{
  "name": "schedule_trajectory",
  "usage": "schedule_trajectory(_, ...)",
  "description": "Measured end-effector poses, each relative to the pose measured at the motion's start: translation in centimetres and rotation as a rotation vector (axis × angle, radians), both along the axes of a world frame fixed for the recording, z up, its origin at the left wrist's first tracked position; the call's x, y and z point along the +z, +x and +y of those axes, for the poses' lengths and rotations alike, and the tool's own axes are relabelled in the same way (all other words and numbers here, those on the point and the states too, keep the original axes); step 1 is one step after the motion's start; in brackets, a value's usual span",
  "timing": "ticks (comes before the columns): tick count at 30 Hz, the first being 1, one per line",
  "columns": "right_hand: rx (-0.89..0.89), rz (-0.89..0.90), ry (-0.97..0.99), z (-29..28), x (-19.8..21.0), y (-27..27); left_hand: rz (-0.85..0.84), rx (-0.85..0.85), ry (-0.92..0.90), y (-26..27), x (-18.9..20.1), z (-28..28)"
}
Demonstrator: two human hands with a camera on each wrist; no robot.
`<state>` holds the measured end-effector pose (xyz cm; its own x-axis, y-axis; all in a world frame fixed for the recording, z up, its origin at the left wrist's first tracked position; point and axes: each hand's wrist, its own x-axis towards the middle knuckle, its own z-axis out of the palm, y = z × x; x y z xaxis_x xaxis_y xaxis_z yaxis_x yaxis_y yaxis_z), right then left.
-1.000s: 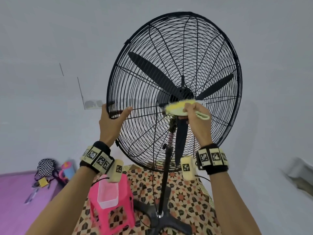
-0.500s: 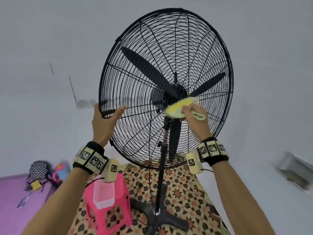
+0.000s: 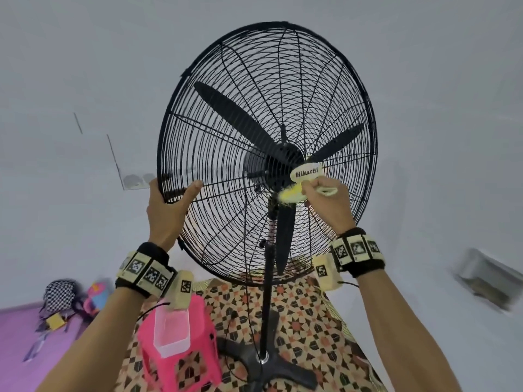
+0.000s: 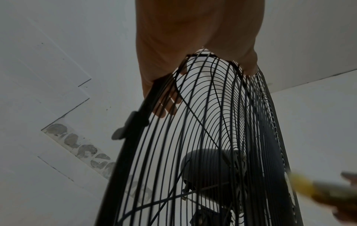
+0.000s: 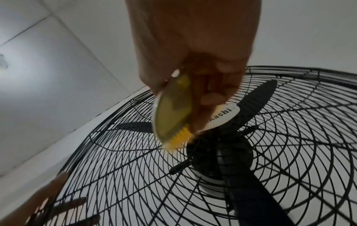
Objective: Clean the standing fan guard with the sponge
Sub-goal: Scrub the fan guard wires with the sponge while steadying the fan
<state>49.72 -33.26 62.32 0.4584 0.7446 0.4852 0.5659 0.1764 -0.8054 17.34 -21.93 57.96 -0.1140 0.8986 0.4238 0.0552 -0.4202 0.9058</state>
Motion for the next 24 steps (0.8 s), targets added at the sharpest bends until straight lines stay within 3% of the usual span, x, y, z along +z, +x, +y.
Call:
schedule_trajectory(4,0.087,0.037,0.119,0.0,0.2,-0.5,0.008,0.001,-0.004,-0.1,-0.2,-0.1)
schedule_trajectory(10,-0.024,-0.059,-0.093,-0.3,0.2,0.4,0.002,0.001,-0.017,0.1,0.3,-0.4)
schedule_trajectory(15,0.067,0.303,0.075,-1.4,0.6,-0.1,-0.001,-0.001,-0.012,0.2,0.3,-0.8)
schedule_trajectory(20,0.156,0.343,-0.088,-1.4,-2.8,-3.2,-0.004,0.001,-0.019,0.1,0.4,-0.8)
schedule_trajectory(24,0.048,0.488,0.064,-1.4,-2.3,-2.4,-0.008,-0.005,-0.025,0.1,0.3,-1.0)
